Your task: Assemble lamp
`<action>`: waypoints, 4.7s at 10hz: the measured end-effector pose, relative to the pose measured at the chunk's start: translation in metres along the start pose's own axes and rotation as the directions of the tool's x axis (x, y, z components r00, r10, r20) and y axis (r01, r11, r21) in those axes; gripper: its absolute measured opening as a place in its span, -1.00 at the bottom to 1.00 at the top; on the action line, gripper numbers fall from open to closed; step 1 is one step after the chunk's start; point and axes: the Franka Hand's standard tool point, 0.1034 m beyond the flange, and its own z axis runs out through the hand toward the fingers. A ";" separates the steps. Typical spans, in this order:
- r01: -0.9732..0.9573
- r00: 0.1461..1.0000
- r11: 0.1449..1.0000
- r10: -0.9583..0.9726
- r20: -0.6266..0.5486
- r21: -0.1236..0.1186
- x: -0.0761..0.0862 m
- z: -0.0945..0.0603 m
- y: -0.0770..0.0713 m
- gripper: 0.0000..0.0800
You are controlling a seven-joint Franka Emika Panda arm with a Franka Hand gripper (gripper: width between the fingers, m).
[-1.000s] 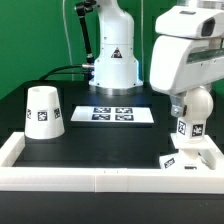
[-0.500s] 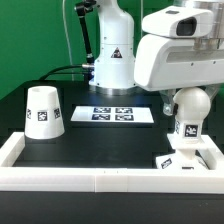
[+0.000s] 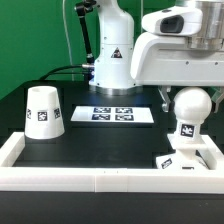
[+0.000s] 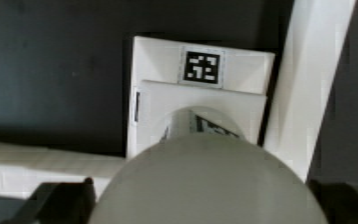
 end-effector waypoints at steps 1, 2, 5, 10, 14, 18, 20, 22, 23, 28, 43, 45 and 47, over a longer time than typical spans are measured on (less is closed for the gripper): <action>-0.110 0.994 0.994 0.110 0.003 0.013 0.000 0.000 -0.001 0.45; -0.179 0.984 0.984 0.179 0.005 0.016 0.000 0.000 -0.001 0.45; -0.361 0.933 0.932 0.361 0.004 0.028 0.001 0.000 -0.003 0.45; -0.622 0.783 0.782 0.621 0.028 0.046 0.001 0.000 -0.008 0.45; -0.823 0.566 0.561 0.822 0.055 0.085 0.000 0.000 -0.008 0.45; -0.912 0.409 0.403 0.910 0.075 0.077 0.000 0.000 -0.011 0.45; -0.965 0.257 0.249 0.960 0.107 0.083 0.001 0.000 -0.010 0.45; -0.992 0.111 0.103 0.985 0.129 0.071 0.000 -0.001 -0.011 0.45; -0.997 0.056 0.048 0.989 0.137 0.064 0.000 -0.002 -0.012 0.45; -0.997 -0.060 -0.068 0.987 0.150 0.048 -0.001 -0.002 -0.018 0.70; -0.885 0.447 0.463 0.873 0.194 -0.046 -0.053 -0.022 -0.036 0.75; -0.775 0.608 0.629 0.768 0.202 -0.054 -0.071 -0.019 -0.030 0.75; -0.724 0.666 0.688 0.717 0.208 -0.054 -0.074 -0.014 -0.008 0.75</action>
Offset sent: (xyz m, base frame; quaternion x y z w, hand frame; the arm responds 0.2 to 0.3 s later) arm 0.0030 -0.0022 0.0048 -0.0003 0.0214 0.2075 0.9780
